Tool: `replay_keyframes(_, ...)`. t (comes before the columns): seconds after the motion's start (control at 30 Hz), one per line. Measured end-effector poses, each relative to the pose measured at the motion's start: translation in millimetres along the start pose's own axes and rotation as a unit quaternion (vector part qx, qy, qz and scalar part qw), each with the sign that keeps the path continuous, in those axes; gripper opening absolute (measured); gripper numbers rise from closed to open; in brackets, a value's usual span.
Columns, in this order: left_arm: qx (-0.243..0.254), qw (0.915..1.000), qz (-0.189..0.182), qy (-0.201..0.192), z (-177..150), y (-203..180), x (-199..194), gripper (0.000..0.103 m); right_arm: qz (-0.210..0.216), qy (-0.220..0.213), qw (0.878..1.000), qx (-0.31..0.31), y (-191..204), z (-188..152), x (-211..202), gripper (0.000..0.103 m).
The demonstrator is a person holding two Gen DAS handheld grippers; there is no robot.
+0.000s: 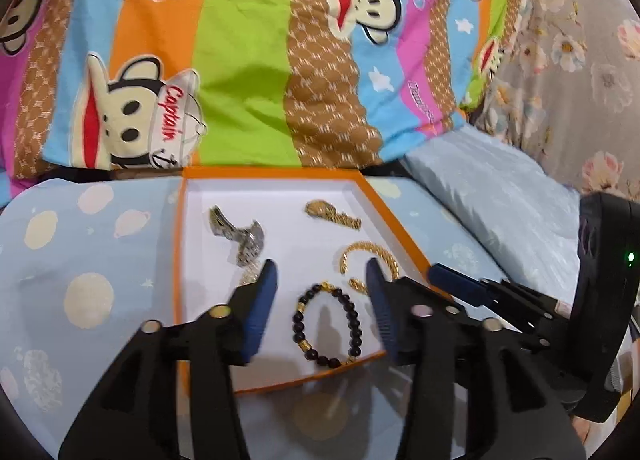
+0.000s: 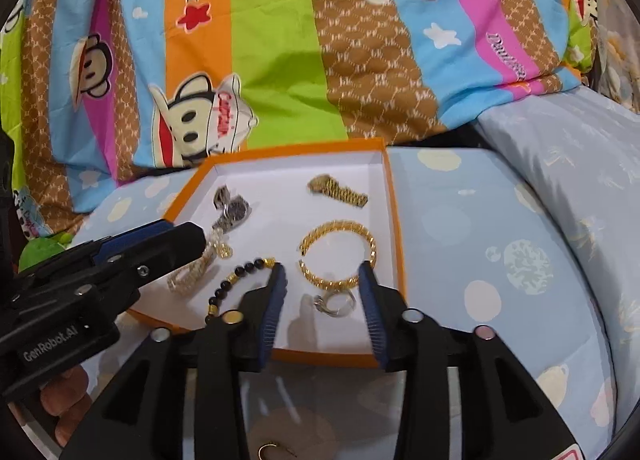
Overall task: Organize jewelry
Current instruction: 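Carry both items over the orange box and open the left tool to drop the bracelet, then open the right tool to drop the silver ring into the orange box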
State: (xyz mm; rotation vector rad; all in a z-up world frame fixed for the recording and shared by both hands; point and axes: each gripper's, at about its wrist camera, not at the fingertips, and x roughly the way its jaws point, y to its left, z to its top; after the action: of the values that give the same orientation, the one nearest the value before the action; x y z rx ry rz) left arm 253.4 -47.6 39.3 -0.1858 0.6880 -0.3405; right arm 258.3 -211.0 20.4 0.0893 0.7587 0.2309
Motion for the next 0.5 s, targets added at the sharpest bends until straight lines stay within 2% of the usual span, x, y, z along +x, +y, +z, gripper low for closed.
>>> replay_keyframes(0.17, -0.019, 0.9986, 0.013, -0.047, 13, 13, -41, 0.058, 0.003, -0.050, 0.999, 0.019, -11, 9, -47, 0.051)
replay_keyframes(0.27, -0.016, 0.9977, 0.028, -0.060, 5, 24, -76, 0.060, 0.009, -0.068, 0.997, 0.031, -18, 1, -81, 0.055)
replay_keyframes(0.4, -0.014, 0.9975, 0.048, -0.050, -20, 38, -104, 0.061, 0.011, -0.067, 0.997, 0.045, -25, -27, -112, 0.058)
replay_keyframes(0.5, -0.022, 0.9979, 0.055, -0.027, -48, 46, -111, 0.061, 0.004, -0.057, 0.997, 0.052, -27, -53, -119, 0.058)
